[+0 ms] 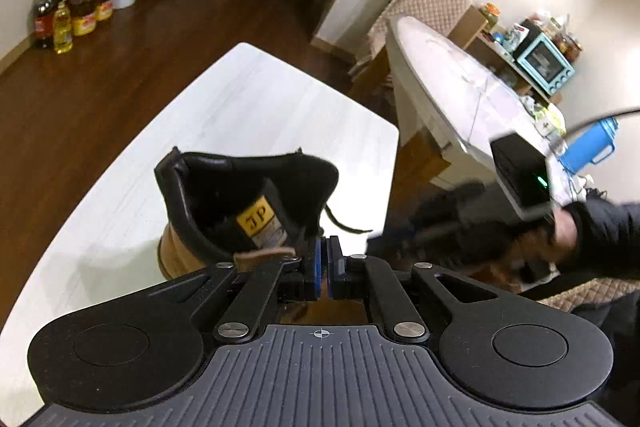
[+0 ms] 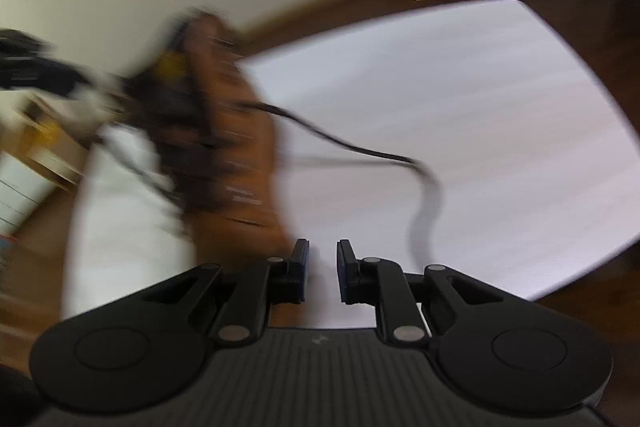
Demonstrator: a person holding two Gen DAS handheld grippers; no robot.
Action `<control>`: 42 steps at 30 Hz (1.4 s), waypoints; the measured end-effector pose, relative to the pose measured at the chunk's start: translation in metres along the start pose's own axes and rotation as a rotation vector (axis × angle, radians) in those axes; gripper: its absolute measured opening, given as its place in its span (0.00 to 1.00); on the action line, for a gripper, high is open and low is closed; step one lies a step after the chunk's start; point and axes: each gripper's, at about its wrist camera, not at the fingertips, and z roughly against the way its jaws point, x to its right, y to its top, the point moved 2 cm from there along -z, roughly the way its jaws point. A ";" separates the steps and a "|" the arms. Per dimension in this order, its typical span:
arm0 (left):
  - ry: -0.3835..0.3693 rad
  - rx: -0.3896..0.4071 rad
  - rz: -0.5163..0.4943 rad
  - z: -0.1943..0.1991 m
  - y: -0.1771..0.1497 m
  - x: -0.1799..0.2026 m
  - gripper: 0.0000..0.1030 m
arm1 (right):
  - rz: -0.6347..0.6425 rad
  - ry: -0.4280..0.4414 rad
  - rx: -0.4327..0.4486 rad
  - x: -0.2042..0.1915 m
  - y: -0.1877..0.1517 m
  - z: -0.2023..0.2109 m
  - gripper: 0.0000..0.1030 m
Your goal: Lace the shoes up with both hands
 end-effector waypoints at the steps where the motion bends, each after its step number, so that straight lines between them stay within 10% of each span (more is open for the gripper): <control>1: 0.000 -0.010 0.003 -0.001 0.002 -0.001 0.03 | 0.004 0.041 0.019 -0.007 -0.001 0.001 0.17; 6: 0.013 -0.056 -0.007 -0.003 0.013 -0.007 0.03 | 0.051 0.185 0.100 -0.047 -0.004 -0.004 0.17; 21: -0.037 -0.103 -0.115 -0.007 0.018 0.006 0.03 | 0.205 0.023 0.242 -0.105 0.008 -0.035 0.14; 34: 0.139 -0.184 -0.288 -0.005 -0.038 0.003 0.12 | -0.562 0.349 0.246 0.002 -0.001 0.014 0.04; 42: 0.163 -0.162 -0.391 -0.044 -0.058 0.028 0.15 | -0.775 0.460 0.238 0.040 -0.002 0.028 0.04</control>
